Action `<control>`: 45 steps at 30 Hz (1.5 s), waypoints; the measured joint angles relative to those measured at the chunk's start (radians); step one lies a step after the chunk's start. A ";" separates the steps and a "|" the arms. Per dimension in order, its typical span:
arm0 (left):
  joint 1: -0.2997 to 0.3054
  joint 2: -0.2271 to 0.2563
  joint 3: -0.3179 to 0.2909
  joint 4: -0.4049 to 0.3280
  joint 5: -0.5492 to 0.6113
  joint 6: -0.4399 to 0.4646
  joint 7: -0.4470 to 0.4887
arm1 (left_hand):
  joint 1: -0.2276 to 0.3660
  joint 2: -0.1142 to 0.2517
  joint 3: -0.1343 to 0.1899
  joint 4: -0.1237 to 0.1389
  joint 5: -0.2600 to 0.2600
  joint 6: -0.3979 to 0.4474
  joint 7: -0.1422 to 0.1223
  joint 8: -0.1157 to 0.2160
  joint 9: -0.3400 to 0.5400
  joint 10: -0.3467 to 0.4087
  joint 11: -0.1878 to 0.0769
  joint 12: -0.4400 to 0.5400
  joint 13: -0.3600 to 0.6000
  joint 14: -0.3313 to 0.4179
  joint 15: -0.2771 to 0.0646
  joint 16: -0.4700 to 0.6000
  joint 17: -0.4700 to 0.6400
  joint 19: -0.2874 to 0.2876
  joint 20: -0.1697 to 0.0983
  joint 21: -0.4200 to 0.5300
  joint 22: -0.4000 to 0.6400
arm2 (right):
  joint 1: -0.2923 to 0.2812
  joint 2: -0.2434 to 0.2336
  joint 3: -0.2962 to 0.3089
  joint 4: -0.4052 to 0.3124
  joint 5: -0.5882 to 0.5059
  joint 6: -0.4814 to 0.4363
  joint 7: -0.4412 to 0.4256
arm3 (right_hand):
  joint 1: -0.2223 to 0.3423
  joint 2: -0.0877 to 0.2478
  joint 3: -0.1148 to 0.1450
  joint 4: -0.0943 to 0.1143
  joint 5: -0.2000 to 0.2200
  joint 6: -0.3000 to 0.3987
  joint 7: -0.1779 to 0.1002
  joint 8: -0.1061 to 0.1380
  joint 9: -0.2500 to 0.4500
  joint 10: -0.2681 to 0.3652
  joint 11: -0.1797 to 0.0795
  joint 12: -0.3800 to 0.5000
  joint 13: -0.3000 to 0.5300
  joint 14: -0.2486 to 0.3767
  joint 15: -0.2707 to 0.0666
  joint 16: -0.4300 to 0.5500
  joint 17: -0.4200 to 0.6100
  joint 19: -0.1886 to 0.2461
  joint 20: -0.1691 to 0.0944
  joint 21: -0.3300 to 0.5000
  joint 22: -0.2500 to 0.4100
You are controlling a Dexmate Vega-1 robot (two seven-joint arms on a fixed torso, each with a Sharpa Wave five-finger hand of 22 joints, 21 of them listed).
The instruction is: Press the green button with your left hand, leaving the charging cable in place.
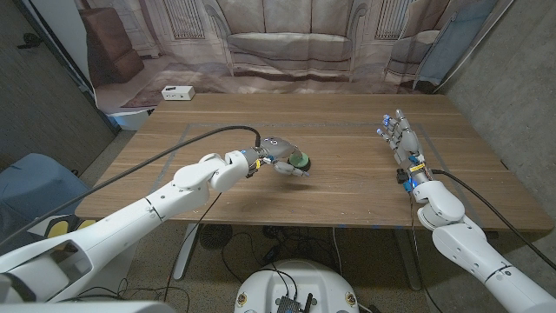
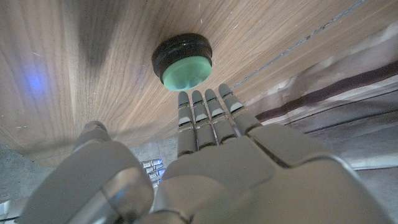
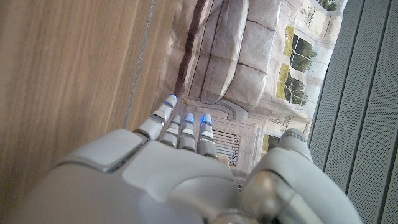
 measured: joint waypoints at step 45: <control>-0.035 -0.024 0.064 0.052 -0.015 0.028 -0.076 | 0.005 0.005 -0.004 -0.004 -0.008 -0.004 0.005 -0.002 -0.001 -0.005 0.006 -0.008 0.000 -0.008 -0.009 0.001 -0.002 -0.021 -0.016 -0.029 -0.002 | 0.000 0.001 0.006 0.011 0.015 0.000 0.007 | 0.000 0.000 -0.004 -0.004 -0.007 0.004 -0.003 0.000 0.000 0.006 0.006 0.000 0.002 0.006 0.006 0.000 0.000 0.000 0.000 0.000 0.000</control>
